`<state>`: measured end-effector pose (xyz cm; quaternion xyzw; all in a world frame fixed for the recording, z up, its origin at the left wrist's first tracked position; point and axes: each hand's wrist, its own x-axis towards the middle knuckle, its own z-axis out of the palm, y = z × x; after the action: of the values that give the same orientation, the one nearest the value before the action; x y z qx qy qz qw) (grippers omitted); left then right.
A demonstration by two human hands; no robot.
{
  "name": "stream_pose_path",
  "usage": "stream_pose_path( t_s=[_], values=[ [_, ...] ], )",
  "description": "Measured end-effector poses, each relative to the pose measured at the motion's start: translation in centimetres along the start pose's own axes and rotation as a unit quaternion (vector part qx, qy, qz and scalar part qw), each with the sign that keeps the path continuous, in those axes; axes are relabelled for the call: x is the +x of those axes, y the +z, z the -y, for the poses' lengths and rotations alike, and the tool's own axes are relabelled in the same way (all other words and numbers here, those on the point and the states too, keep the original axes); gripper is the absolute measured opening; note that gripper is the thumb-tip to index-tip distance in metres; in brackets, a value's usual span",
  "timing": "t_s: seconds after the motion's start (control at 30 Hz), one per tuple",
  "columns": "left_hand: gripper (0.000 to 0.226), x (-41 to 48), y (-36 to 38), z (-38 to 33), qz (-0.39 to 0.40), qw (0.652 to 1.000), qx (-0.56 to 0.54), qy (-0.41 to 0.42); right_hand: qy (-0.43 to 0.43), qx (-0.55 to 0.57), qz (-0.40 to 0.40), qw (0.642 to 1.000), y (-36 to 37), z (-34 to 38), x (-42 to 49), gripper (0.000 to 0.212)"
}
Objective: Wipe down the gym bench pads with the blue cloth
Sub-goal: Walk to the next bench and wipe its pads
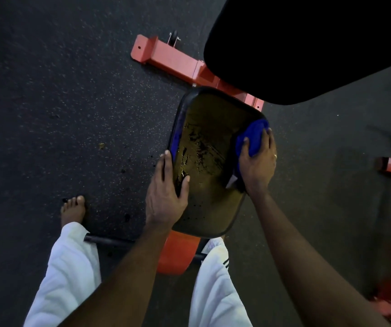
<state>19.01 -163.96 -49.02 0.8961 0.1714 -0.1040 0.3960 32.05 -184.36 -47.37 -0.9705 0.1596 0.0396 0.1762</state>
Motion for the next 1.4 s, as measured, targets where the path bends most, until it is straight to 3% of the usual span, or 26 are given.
stream_pose_path(
  t_s=[0.13, 0.23, 0.4, 0.53, 0.83, 1.0, 1.2, 1.3, 1.4],
  values=[
    [0.078, 0.0, 0.2, 0.1, -0.006, 1.0, 0.001, 0.001, 0.039, 0.024, -0.027, 0.999, 0.4, 2.1, 5.1, 0.068],
    [0.077, 0.0, 0.4, 0.1, -0.015, 1.0, 0.011, 0.0, 0.02, 0.049, -0.019, 0.998, 0.0, 1.2, 5.9, 0.07],
    [0.077, 0.1, 0.5, -0.4, -0.03, 0.999, 0.042, -0.012, 0.048, 0.12, 0.018, 0.991, 0.1, -1.8, -4.4, 0.067],
    [0.076, -0.1, 0.6, -0.8, -0.044, 0.998, 0.048, -0.011, -0.012, 0.11, 0.091, 0.99, -0.7, -3.9, -10.7, 0.067],
    [0.073, -0.4, 1.0, -0.1, -0.062, 0.997, 0.035, -0.006, -0.039, 0.001, 0.049, 0.998, -0.2, 0.5, -1.6, 0.074],
    [0.072, -1.9, 1.1, -0.3, -0.054, 0.998, -0.008, -0.025, -0.241, -0.125, 0.116, 0.955, 0.0, 0.7, -6.3, 0.072],
    [0.069, -4.2, 1.2, 1.8, -0.021, 0.992, -0.121, -0.027, -0.168, -0.094, 0.056, 0.98, 2.0, 6.5, -3.2, 0.071],
    [0.07, -4.0, 0.7, 2.4, -0.008, 0.991, -0.134, -0.01, -0.185, -0.104, 0.028, 0.977, 3.2, 10.6, -1.3, 0.081],
    [0.069, -4.7, 0.2, 3.5, 0.025, 0.988, -0.154, -0.01, -0.255, -0.181, 0.041, 0.949, 4.1, 12.5, -0.7, 0.077]
  ],
)
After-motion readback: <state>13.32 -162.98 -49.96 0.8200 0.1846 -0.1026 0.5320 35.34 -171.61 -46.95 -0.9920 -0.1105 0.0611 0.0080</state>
